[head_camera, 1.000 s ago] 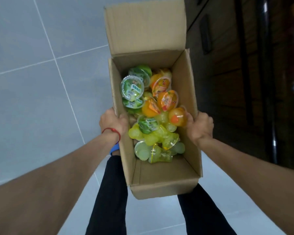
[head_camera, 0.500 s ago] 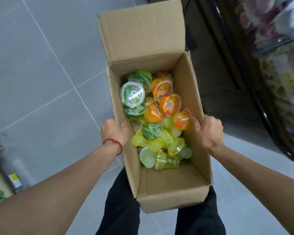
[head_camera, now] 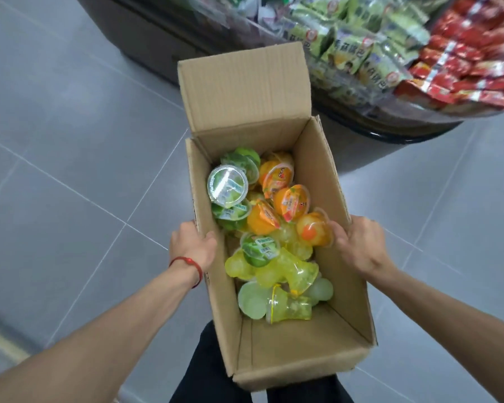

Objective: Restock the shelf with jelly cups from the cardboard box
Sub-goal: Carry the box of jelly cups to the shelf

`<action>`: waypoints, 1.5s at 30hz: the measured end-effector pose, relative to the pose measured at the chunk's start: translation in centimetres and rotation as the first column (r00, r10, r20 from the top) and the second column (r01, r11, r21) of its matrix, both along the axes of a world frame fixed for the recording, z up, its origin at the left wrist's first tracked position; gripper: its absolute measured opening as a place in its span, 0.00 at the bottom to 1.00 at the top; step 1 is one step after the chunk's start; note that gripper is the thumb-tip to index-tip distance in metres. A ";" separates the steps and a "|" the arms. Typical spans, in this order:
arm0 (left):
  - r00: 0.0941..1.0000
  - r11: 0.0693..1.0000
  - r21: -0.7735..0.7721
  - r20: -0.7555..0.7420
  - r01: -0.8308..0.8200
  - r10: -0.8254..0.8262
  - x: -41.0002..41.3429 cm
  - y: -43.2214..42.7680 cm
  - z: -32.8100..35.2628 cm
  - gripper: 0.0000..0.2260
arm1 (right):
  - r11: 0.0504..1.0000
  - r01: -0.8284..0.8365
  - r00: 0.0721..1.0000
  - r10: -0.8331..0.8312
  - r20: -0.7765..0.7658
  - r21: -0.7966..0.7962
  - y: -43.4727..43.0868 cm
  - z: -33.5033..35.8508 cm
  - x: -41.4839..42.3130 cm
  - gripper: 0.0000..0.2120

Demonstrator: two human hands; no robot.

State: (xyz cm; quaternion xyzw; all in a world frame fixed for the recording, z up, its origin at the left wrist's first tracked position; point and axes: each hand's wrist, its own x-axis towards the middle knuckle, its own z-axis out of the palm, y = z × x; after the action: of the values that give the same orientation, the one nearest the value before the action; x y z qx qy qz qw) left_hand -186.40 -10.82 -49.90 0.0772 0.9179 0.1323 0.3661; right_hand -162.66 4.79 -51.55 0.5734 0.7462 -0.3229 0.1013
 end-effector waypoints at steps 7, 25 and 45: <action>0.946 0.945 0.032 -0.009 0.324 -0.324 5.6 1.2 7.0 0.07 | 0.970 0.244 0.970 -0.243 -0.024 0.014 -5.0 7.5 10.0 0.25; 0.230 0.232 0.143 0.029 0.962 -0.973 22.0 8.7 25.7 0.11 | 0.422 0.905 0.422 -0.907 0.013 0.062 -23.0 26.8 22.9 0.17; -0.369 -0.357 0.165 0.053 0.920 -0.928 55.1 4.2 35.8 0.05 | -0.171 0.985 -0.170 -0.979 -0.109 -0.009 -39.0 33.4 43.3 0.19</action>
State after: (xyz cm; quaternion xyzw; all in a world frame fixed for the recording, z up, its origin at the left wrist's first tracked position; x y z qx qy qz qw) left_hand -131.27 -6.59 -14.13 0.7970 0.4176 -0.1979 0.3890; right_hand -119.34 -34.18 -18.12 0.9302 0.0580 -0.2780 -0.2325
